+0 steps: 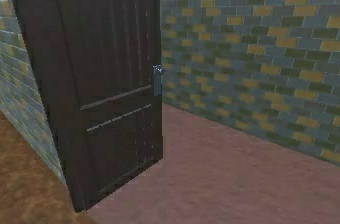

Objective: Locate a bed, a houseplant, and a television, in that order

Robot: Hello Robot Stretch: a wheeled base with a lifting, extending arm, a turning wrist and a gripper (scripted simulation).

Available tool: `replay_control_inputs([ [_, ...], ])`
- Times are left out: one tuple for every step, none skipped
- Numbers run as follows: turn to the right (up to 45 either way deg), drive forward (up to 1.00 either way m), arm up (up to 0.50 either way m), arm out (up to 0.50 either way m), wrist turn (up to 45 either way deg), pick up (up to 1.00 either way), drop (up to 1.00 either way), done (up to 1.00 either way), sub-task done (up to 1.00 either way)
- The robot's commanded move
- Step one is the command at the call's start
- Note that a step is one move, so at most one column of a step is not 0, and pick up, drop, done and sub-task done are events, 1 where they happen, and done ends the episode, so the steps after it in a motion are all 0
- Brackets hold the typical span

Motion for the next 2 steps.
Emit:
replay_control_inputs([
  [15.0,0.00,0.00,0.00,0.0,0.00,0.00,0.00,0.00],
  [0.0,1.00,0.00,0.00,0.0,0.00,0.00,0.00,0.00],
])
